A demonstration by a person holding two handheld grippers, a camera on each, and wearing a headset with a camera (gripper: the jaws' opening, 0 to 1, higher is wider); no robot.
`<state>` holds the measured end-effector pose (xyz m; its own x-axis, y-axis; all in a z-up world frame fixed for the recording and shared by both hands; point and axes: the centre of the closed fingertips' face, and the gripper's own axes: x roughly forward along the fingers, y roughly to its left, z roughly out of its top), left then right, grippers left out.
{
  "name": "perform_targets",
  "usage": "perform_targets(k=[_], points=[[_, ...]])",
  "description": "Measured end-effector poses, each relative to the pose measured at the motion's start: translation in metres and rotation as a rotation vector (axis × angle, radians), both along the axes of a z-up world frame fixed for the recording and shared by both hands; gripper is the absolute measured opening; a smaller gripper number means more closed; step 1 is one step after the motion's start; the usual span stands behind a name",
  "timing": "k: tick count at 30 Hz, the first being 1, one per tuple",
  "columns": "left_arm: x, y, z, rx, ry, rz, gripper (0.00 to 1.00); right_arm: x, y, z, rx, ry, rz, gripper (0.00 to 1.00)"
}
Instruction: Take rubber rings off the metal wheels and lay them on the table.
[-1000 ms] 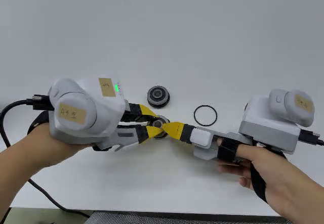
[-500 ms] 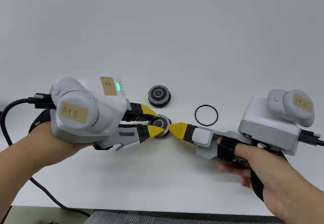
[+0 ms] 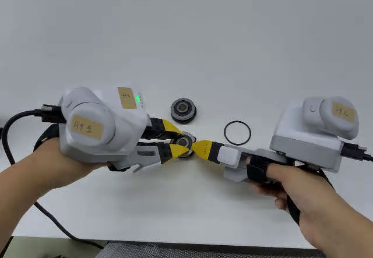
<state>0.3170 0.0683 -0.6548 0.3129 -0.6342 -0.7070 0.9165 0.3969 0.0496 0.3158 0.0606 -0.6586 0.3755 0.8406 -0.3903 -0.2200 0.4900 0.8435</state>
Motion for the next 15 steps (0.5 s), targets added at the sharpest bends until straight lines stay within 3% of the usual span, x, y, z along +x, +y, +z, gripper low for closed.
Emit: perform_targets(k=[12, 15], points=[[-0.0007, 0.0004, 0.0001, -0.002, -0.002, 0.007, 0.13, 0.0004, 0.0036, 0.0035, -0.046, -0.071, 0.02, 0.0], [-0.0007, 0.0006, 0.0003, -0.004, -0.003, 0.01, 0.13, 0.0008, 0.0027, 0.0036, -0.041, -0.07, 0.026, 0.0]])
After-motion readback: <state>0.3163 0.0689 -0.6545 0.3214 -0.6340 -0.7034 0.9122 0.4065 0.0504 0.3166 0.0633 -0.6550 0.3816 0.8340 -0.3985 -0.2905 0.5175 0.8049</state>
